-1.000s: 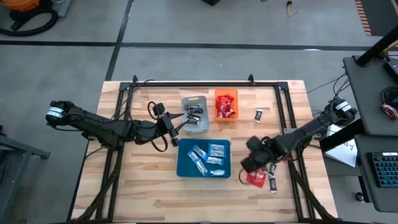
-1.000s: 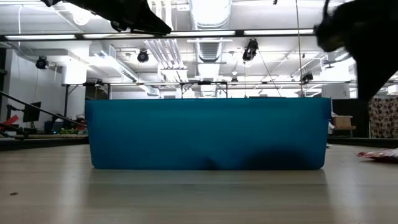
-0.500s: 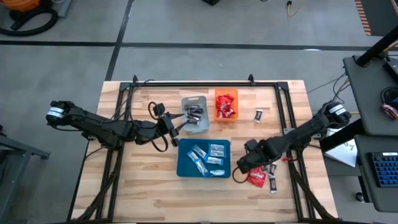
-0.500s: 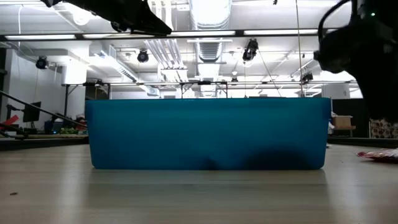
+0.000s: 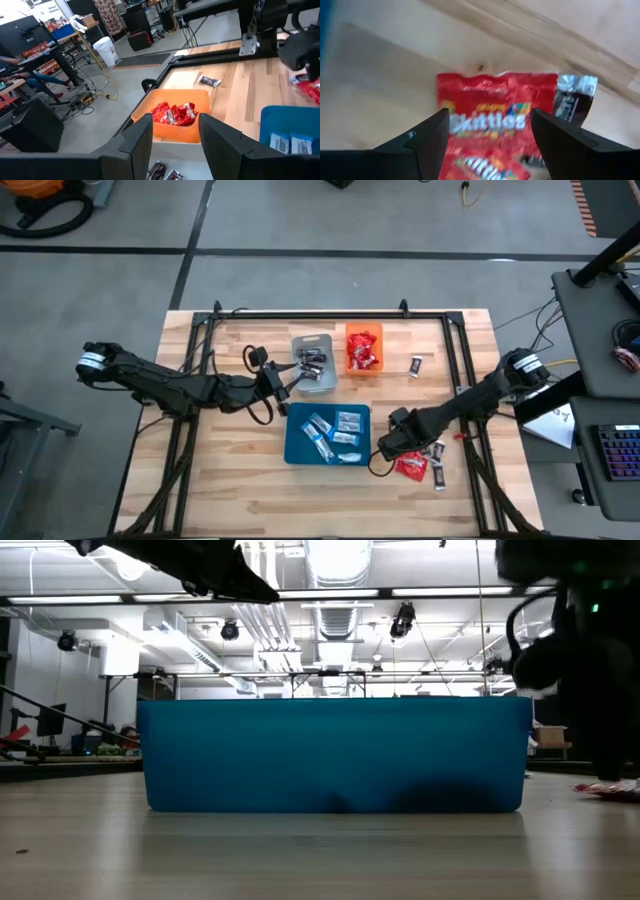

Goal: Sort candy
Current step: Put the red chocolate into the orange bin

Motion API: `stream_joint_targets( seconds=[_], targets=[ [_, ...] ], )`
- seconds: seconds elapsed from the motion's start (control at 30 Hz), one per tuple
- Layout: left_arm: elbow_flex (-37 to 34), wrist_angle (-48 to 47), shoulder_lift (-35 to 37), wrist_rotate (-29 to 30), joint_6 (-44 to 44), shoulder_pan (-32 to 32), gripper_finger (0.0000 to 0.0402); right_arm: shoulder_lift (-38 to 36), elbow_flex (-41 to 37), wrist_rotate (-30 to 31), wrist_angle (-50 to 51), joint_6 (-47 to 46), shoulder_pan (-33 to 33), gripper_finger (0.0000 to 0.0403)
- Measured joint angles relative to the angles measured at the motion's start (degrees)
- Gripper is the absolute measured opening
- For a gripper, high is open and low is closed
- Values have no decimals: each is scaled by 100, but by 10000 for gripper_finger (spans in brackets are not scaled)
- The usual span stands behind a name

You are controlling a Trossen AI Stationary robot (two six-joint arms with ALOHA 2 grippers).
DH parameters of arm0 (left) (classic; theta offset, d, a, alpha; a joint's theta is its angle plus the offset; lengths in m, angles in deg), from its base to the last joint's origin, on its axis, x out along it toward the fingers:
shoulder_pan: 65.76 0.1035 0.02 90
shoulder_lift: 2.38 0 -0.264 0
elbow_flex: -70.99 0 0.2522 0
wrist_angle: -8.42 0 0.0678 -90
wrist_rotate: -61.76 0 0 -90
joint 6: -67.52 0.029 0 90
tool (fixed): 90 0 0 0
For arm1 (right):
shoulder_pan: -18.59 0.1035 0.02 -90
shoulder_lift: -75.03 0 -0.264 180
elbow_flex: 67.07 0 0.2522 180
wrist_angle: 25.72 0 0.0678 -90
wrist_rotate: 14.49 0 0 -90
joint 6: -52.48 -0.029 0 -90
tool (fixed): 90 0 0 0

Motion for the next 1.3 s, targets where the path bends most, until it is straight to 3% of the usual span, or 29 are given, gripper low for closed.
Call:
stream_joint_targets(
  seconds=[0.17,0.27,0.57,0.7,0.93,1.3],
  targets=[
    [0,-2,-159,11,74,13,144,431,5,-13,-71,94,-84,262],
    [17,4,-225,125,143,11,144,606,22,-41,-144,114,-120,238],
    [17,2,-240,445,152,13,144,663,-27,-37,-127,185,-240,74],
    [17,2,-240,446,153,13,144,654,-70,92,-121,184,-243,23],
    [19,12,-240,446,153,13,144,261,-113,253,98,160,-256,15],
    [20,148,-238,446,155,13,144,-982,-113,1433,582,70,-256,10]
  ],
)
